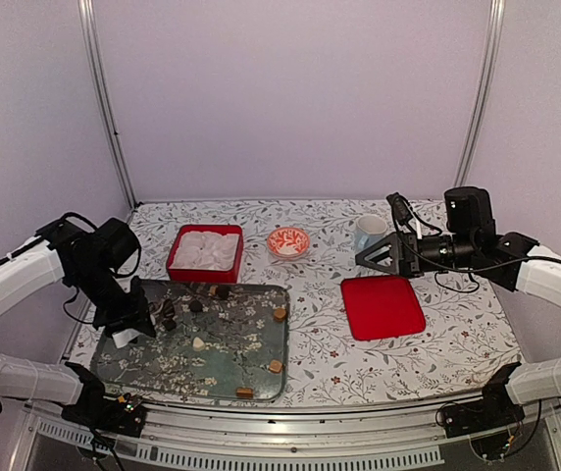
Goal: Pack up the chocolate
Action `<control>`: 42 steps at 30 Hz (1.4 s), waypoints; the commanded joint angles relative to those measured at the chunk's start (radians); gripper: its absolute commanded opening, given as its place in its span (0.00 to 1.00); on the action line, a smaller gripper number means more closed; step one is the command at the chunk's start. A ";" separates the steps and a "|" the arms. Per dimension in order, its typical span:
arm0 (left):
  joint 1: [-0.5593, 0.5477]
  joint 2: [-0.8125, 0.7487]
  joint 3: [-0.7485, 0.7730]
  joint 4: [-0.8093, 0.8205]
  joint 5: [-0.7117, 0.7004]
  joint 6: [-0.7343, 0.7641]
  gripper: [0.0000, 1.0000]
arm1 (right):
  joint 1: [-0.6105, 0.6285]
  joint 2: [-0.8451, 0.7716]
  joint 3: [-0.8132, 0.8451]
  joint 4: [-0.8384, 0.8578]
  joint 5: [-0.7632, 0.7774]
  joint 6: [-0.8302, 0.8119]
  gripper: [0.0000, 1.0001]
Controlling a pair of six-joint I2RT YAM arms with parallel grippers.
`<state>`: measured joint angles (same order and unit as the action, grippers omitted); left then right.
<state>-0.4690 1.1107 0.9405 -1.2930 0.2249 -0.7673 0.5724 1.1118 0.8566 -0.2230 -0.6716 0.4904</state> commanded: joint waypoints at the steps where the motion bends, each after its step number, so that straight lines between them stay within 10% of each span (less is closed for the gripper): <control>1: -0.015 -0.003 -0.034 0.037 0.036 -0.047 0.42 | -0.005 -0.021 -0.018 0.041 -0.005 0.022 0.99; 42: -0.044 0.106 -0.009 0.045 -0.006 0.048 0.29 | -0.005 -0.002 -0.013 0.065 -0.003 0.045 0.99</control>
<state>-0.5007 1.2125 0.8825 -1.2068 0.2485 -0.7403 0.5724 1.1168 0.8421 -0.1757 -0.6712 0.5385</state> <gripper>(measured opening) 0.310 0.992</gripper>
